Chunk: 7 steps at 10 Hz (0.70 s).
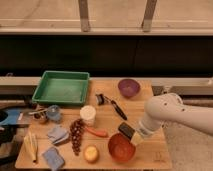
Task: Wipe red bowl with eraser
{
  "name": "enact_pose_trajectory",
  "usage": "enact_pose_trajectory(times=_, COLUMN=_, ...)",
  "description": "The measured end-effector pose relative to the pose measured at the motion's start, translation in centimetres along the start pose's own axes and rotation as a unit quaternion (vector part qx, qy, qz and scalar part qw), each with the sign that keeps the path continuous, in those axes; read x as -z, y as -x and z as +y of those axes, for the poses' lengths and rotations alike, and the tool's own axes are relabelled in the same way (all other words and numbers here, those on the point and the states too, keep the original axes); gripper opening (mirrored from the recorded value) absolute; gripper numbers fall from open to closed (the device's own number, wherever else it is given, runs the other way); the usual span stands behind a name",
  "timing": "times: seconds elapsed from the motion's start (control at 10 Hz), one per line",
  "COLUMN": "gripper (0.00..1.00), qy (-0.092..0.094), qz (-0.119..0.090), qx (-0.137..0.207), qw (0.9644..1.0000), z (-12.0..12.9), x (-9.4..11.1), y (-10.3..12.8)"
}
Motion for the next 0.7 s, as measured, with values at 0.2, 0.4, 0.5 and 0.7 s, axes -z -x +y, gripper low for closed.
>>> enact_pose_trajectory(times=0.2, gripper=0.00, qy=0.000, qz=0.000, qx=0.001, qw=1.0000, z=0.0, x=0.0, y=0.1)
enact_pose_trajectory(times=0.4, gripper=0.00, qy=0.006, qz=0.004, qx=0.002, qw=1.0000, z=0.1, x=-0.2, y=0.1)
enact_pose_trajectory(times=0.5, gripper=0.00, qy=0.011, qz=0.009, qx=0.006, qw=0.9999, z=0.4, x=-0.5, y=0.1)
enact_pose_trajectory(times=0.7, gripper=0.00, qy=0.015, qz=0.011, qx=-0.001, qw=0.9998, z=0.8, x=-0.6, y=-1.0)
